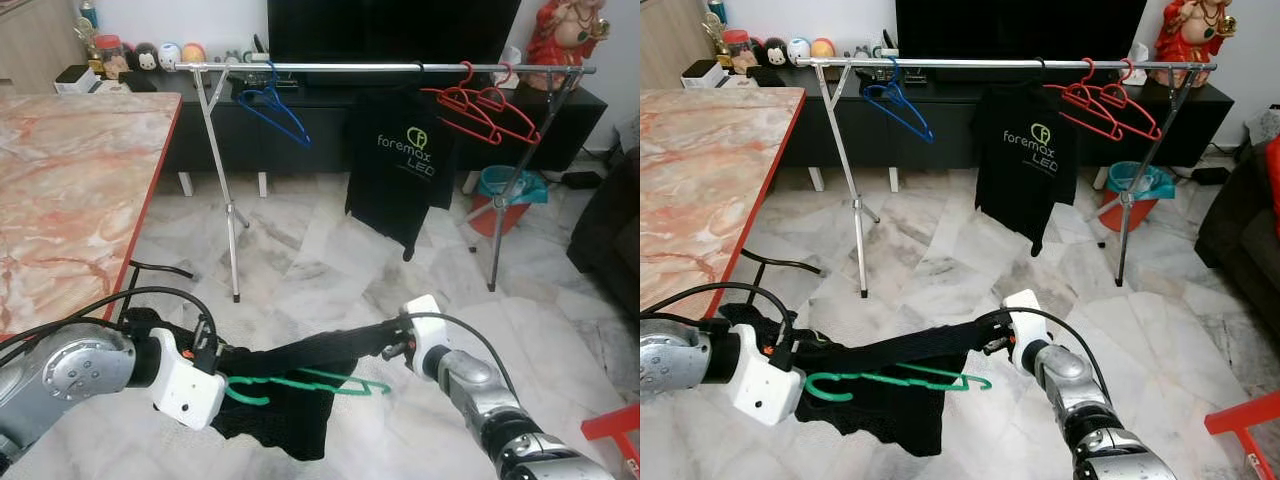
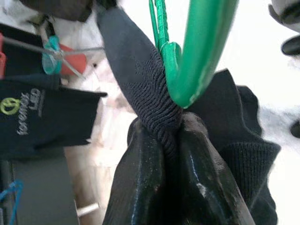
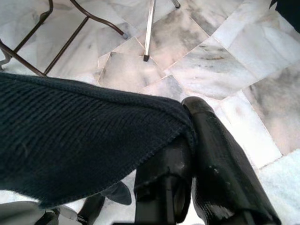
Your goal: Hang hanger
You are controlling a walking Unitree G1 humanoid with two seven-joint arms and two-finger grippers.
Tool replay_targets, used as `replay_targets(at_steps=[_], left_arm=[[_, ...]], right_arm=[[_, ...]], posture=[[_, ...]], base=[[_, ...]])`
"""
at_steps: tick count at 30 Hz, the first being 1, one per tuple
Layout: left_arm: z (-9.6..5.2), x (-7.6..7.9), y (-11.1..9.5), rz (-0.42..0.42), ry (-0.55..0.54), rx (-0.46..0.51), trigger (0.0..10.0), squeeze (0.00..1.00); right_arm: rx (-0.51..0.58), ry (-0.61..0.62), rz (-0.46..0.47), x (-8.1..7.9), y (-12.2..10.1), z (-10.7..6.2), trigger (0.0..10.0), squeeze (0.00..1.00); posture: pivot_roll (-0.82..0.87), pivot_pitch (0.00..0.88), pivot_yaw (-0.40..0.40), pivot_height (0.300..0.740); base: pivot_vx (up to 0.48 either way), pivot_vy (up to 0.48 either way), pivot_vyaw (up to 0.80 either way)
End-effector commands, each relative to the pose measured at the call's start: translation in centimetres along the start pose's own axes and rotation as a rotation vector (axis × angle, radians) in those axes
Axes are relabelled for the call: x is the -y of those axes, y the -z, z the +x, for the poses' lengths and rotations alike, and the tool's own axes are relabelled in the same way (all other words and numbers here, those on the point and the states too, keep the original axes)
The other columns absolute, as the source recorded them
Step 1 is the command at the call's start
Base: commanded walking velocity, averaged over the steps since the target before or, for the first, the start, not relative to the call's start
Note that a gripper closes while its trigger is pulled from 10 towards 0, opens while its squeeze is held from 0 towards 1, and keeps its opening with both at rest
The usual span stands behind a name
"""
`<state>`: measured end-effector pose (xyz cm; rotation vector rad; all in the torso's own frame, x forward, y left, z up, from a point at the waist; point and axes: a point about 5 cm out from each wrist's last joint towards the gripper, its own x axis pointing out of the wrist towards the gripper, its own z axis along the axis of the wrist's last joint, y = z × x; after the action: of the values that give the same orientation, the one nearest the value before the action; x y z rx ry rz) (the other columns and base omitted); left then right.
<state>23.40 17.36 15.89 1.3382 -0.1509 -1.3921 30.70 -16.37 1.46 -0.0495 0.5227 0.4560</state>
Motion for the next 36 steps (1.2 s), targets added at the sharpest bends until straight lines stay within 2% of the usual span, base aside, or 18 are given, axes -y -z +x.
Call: replay_targets(at_steps=[1, 2, 3, 4, 5, 6, 7, 8, 9, 18, 26, 30, 34, 36], left_arm=[[0.1, -0.8, -0.5, 0.031, -0.002, 0.005, 10.0, 0.00], [0.2, -0.7, -0.4, 0.030, -0.001, 0.004, 10.0, 0.00], [0.4, -0.6, -0.3, 0.022, 0.000, 0.001, 10.0, 0.00], [0.5, -0.5, -0.3, 0.014, 0.000, -0.001, 10.0, 0.00], [0.7, -0.3, -0.2, 0.009, 0.004, -0.005, 10.0, 0.00], [0.8, -0.2, -0.1, 0.003, 0.008, -0.010, 10.0, 0.00], [1.0, -0.1, -0.1, -0.008, 0.004, -0.007, 10.0, 0.00], [1.1, -0.1, -0.2, -0.015, 0.001, -0.004, 10.0, 0.00], [1.3, 0.0, -0.2, -0.027, 0.000, -0.001, 10.0, 0.00], [1.9, 0.3, -0.2, -0.060, 0.022, -0.008, 10.0, 0.00], [2.1, 0.4, -0.3, -0.081, 0.030, -0.008, 10.0, 0.00], [2.2, 0.3, -0.3, -0.083, 0.028, -0.011, 10.0, 0.00], [2.3, 0.3, -0.2, -0.085, 0.024, -0.013, 10.0, 0.00], [2.4, 0.3, -0.2, -0.086, 0.022, -0.013, 10.0, 0.00]], right_arm=[[-0.022, 0.063, 0.014, 1.2, 0.7, -0.7, 0.0, 0.00], [-0.022, 0.062, 0.013, 1.1, 0.6, -0.6, 0.0, 0.00], [-0.022, 0.061, 0.009, 1.1, 0.6, -0.6, 4.3, 0.00], [-0.022, 0.062, 0.004, 1.0, 0.6, -0.6, 4.3, 0.00], [-0.020, 0.061, 0.005, 1.0, 0.5, -0.5, 10.0, 0.00], [-0.016, 0.061, 0.007, 1.0, 0.4, -0.5, 10.0, 0.00], [-0.010, 0.056, 0.017, 0.9, 0.3, -0.4, 10.0, 0.22], [-0.006, 0.053, 0.025, 0.9, 0.3, -0.4, 10.0, 0.22], [-0.002, 0.049, 0.027, 0.9, 0.2, -0.4, 10.0, 1.00], [-0.001, 0.046, 0.014, 0.9, 0.0, -0.4, 10.0, 1.00], [-0.062, -0.026, 0.001, 0.3, 0.9, -0.4, 10.0, 1.00], [-0.101, -0.063, 0.019, 0.1, 1.6, -0.5, 10.0, 1.00], [-0.172, -0.188, -0.007, -0.6, 2.6, -0.9, 10.0, 1.00], [-0.186, -0.199, -0.013, -0.5, 2.8, -1.0, 10.0, 1.00]], posture=[[0.15, 0.000, -0.067, 0.740], [0.15, 0.000, -0.067, 0.740], [0.15, 0.000, -0.067, 0.740], [0.15, 0.000, -0.066, 0.740], [0.14, 0.000, -0.065, 0.740], [0.14, 0.000, -0.064, 0.740], [0.14, 0.000, -0.064, 0.740], [0.14, 0.000, -0.064, 0.740], [0.14, 0.000, -0.065, 0.740], [0.14, 0.000, -0.061, 0.740], [0.14, 0.000, -0.060, 0.740], [0.14, 0.000, -0.057, 0.740], [0.13, 0.000, -0.055, 0.740], [0.13, 0.000, -0.055, 0.740]], base=[[0.000, 0.000, 0.00], [0.000, 0.000, 0.00], [0.000, 0.000, 0.00], [0.000, 0.000, 0.00], [0.000, 0.000, 0.00], [0.000, 0.000, 0.00], [0.000, 0.000, 0.00], [0.000, 0.000, 0.00], [0.000, 0.000, 0.00], [0.000, 0.000, 0.00], [0.000, 0.000, 0.00], [0.000, 0.000, 0.00], [0.000, 0.000, 0.00], [0.000, 0.000, 0.00]])
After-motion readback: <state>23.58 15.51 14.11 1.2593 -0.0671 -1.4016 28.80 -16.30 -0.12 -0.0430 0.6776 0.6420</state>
